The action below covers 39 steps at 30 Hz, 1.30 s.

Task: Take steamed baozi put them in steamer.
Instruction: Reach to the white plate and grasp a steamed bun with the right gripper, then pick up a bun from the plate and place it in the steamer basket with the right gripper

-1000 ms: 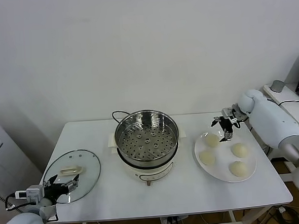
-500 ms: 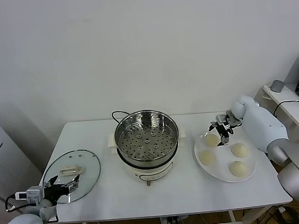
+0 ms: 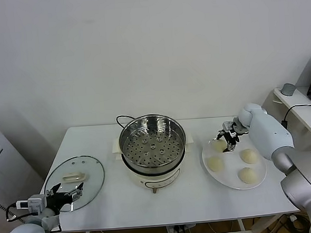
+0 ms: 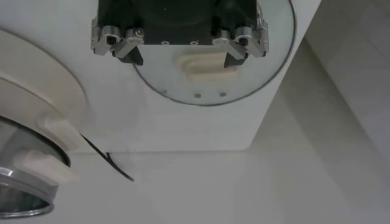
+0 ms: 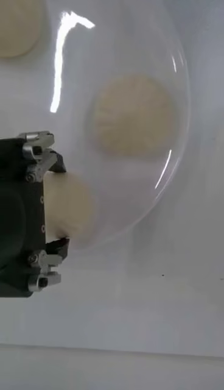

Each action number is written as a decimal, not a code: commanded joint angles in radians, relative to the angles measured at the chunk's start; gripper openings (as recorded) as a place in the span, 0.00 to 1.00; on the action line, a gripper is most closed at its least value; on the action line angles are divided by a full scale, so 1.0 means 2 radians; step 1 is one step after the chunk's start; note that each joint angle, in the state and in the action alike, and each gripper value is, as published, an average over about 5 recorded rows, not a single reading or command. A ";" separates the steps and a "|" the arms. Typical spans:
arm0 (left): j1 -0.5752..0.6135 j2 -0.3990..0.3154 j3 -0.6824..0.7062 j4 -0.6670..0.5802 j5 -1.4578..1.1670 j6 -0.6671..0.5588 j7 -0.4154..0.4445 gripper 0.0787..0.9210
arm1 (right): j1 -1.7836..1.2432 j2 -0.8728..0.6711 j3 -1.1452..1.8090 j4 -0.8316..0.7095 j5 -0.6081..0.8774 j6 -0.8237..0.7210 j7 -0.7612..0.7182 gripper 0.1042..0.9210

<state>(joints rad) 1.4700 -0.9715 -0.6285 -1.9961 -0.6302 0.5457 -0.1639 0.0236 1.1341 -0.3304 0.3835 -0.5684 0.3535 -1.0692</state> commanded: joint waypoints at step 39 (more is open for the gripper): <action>0.007 -0.005 -0.006 -0.017 0.003 0.005 -0.004 0.88 | 0.256 0.022 -0.246 0.211 0.260 0.254 -0.118 0.46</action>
<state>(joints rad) 1.4843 -0.9813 -0.6412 -2.0291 -0.6244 0.5561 -0.1715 0.4543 1.1254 -0.7661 0.7555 -0.1067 0.7148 -1.2726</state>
